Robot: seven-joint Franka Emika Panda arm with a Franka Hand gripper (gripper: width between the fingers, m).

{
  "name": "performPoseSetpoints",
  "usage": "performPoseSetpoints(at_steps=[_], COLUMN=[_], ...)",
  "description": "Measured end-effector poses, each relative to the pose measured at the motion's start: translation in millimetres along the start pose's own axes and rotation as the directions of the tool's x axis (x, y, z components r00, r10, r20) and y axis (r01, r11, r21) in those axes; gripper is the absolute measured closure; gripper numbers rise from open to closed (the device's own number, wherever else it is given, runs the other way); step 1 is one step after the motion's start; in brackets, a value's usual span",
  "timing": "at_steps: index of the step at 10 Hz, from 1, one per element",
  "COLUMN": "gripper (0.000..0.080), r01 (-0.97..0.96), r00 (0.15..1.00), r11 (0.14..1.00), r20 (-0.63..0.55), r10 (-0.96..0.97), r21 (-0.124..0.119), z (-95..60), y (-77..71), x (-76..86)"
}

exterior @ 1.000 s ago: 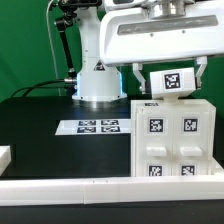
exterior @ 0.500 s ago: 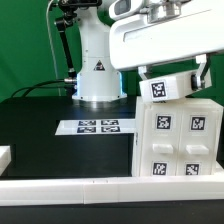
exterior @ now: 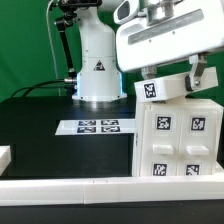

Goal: Assemble cabinet

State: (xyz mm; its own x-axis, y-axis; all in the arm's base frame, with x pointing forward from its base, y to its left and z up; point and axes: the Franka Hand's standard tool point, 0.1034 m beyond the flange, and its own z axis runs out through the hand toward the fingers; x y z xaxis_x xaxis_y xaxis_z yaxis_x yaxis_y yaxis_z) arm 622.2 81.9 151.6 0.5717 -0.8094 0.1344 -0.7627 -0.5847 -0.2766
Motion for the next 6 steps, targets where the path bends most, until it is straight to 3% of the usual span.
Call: performPoseSetpoints(at_steps=[1, 2, 6], gripper=[0.0161, 0.0030, 0.0001], r01=[0.009, 0.016, 0.109], r00=[1.000, 1.000, 0.994], r11=[1.000, 1.000, 0.993], r20=[0.003, 0.008, -0.001], r10=[-0.009, -0.016, -0.109], r21=[-0.002, -0.005, 0.042], z=[-0.8, -4.7, -34.6], y=[-0.1, -0.5, -7.4], x=[-1.0, -1.8, 2.7])
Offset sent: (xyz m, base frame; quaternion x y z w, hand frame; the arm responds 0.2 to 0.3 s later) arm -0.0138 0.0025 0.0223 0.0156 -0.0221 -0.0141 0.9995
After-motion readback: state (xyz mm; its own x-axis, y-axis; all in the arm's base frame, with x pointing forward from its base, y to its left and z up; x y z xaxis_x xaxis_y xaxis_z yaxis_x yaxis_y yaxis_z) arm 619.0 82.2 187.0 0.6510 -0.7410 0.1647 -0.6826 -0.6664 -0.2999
